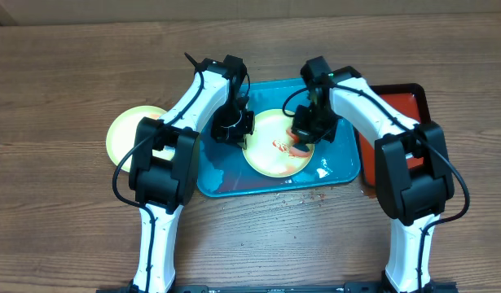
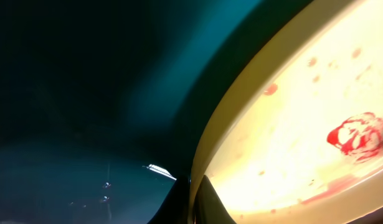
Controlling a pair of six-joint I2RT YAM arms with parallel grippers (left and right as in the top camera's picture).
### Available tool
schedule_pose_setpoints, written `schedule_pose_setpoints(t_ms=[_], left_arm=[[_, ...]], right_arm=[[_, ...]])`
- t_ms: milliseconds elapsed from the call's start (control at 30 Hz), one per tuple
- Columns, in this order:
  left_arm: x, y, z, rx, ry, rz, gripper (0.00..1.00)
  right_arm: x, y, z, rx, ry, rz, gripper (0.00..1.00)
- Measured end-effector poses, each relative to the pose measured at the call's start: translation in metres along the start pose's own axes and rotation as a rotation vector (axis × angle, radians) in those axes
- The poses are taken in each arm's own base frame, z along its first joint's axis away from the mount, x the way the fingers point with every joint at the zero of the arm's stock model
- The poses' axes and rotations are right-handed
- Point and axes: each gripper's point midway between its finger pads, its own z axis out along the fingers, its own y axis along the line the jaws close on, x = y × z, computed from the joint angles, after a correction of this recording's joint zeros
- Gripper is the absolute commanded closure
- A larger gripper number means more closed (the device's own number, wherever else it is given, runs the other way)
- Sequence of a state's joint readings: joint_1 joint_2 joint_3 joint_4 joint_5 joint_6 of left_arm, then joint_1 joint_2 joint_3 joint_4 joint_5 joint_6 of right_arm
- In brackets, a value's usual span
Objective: Clean dirty plates on tray and stack at the side
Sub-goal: 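Carry the sponge with the right gripper onto the yellow plate, then scrub the yellow plate with the sponge while the left gripper holds it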
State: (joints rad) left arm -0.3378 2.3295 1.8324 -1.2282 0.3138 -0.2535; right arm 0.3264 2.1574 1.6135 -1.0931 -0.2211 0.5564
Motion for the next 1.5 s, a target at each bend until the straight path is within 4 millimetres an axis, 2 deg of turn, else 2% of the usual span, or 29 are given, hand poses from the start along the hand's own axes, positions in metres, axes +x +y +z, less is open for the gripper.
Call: schedule_pose_setpoints(t_ms=[133, 267, 633, 867, 1000, 1067, 1267, 1333, 1400, 1500], left_arm=[[-0.002, -0.003, 0.001, 0.015, -0.006, 0.006, 0.96], [-0.003, -0.004, 0.001, 0.029, -0.008, 0.007, 0.96], [-0.006, -0.007, 0.003, 0.118, -0.001, 0.007, 0.96], [-0.009, -0.005, 0.002, 0.138, -0.002, 0.0, 0.96], [-0.009, -0.004, 0.001, 0.157, -0.001, 0.003, 0.96], [-0.009, -0.005, 0.001, 0.168, -0.001, 0.005, 0.96], [-0.011, -0.006, 0.0, 0.187, -0.004, 0.005, 0.96], [-0.013, -0.009, 0.0, 0.202, -0.009, 0.007, 0.96], [-0.014, -0.012, 0.001, 0.217, -0.011, 0.013, 0.96], [-0.013, -0.014, 0.001, 0.223, -0.008, 0.014, 0.96]], right_arm=[[0.007, -0.007, -0.001, 0.023, 0.032, 0.007, 0.96], [0.013, 0.0, 0.002, 0.027, 0.036, -0.017, 0.96], [0.044, 0.064, 0.029, -0.09, 0.069, -0.167, 0.96], [0.045, 0.072, 0.03, -0.156, 0.116, -0.161, 0.96], [0.042, 0.064, 0.026, -0.112, 0.135, -0.147, 0.96], [0.039, 0.052, 0.022, -0.04, 0.125, -0.138, 0.96], [0.008, -0.011, -0.002, 0.284, 0.004, -0.1, 0.96], [-0.003, -0.026, -0.008, 0.363, -0.048, -0.097, 0.96], [-0.012, -0.029, -0.012, 0.399, -0.091, -0.103, 0.96], [-0.023, -0.023, -0.011, 0.396, -0.151, -0.127, 0.96]])
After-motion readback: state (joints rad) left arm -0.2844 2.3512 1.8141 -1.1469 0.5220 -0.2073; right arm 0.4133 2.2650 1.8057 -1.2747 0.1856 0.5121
